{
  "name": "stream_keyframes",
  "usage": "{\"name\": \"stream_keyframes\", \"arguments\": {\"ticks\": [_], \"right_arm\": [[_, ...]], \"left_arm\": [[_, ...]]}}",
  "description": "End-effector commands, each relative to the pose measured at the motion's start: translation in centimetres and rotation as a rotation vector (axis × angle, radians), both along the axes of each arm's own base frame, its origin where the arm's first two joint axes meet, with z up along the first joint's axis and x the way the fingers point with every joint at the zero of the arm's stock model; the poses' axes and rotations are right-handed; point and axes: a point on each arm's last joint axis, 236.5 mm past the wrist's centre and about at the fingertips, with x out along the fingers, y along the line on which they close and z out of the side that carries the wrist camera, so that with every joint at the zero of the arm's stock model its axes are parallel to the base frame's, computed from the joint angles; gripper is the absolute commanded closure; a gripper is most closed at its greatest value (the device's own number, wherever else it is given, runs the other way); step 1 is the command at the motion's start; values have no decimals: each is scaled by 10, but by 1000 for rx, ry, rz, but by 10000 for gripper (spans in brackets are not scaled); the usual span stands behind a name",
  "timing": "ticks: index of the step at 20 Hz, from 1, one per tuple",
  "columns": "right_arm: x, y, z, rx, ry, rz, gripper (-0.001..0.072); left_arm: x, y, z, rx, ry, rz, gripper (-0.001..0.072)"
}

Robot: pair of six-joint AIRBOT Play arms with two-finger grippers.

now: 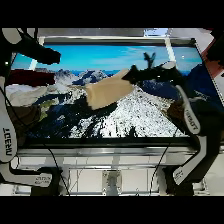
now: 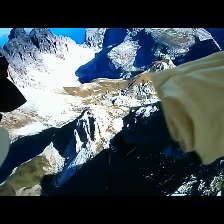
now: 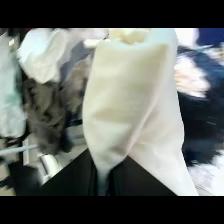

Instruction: Fold the shirts.

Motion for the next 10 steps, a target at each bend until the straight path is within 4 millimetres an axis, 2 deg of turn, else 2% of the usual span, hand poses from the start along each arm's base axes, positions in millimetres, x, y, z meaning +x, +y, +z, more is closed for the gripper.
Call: {"name": "stream_keyframes", "arguments": {"ticks": [1,3,6,8,10], "right_arm": [[-26,-140,21,-320,67,-191,680],[-57,-208,44,-442,101,-293,679],[-118,-293,81,-572,158,-463,680],[-162,-343,94,-652,235,-598,680],[-215,-384,95,-731,373,-705,680]], "left_arm": [[-2,0,-2,-2,13,4,695],[-3,0,-3,-8,20,13,695],[-5,0,-4,-16,29,19,695],[-6,-4,-4,-30,34,13,695],[-9,-11,-5,-56,49,-4,695]]}}
